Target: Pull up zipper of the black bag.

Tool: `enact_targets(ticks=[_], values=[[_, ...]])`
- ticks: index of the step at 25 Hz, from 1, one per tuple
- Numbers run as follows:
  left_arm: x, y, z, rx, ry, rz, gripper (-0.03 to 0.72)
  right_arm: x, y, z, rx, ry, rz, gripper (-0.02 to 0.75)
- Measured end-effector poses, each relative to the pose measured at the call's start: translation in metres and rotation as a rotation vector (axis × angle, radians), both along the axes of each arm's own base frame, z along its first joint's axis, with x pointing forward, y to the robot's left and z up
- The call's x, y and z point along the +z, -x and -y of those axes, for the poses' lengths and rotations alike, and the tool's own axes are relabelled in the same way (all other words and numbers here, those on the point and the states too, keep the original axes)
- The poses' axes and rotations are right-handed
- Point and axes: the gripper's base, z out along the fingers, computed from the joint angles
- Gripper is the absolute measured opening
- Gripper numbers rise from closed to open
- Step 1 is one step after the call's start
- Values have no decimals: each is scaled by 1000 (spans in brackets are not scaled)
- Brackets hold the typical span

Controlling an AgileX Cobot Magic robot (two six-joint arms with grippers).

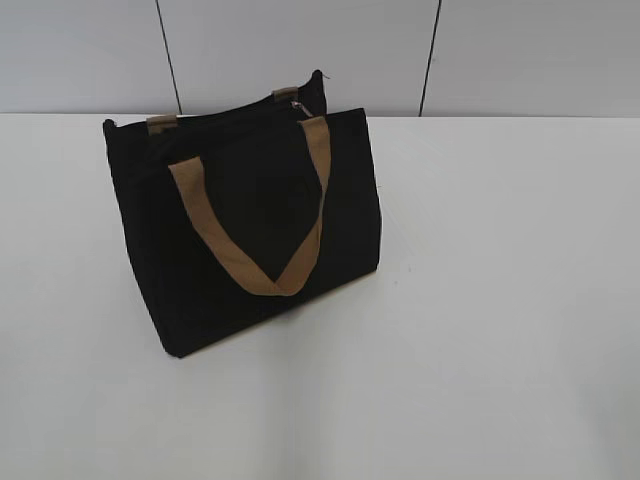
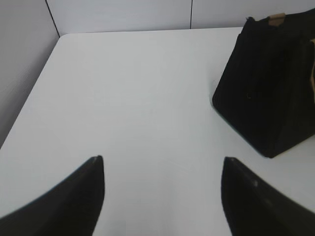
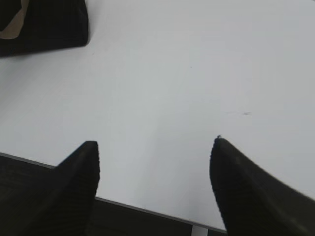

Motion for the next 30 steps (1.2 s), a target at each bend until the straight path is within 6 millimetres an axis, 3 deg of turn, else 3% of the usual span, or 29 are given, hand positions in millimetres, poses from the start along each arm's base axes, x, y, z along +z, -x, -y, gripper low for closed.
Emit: enact_targets(ticks=[30], values=[[-4,0,0,-94,9,-25,545,0,0,0,1,-5,-2,533]])
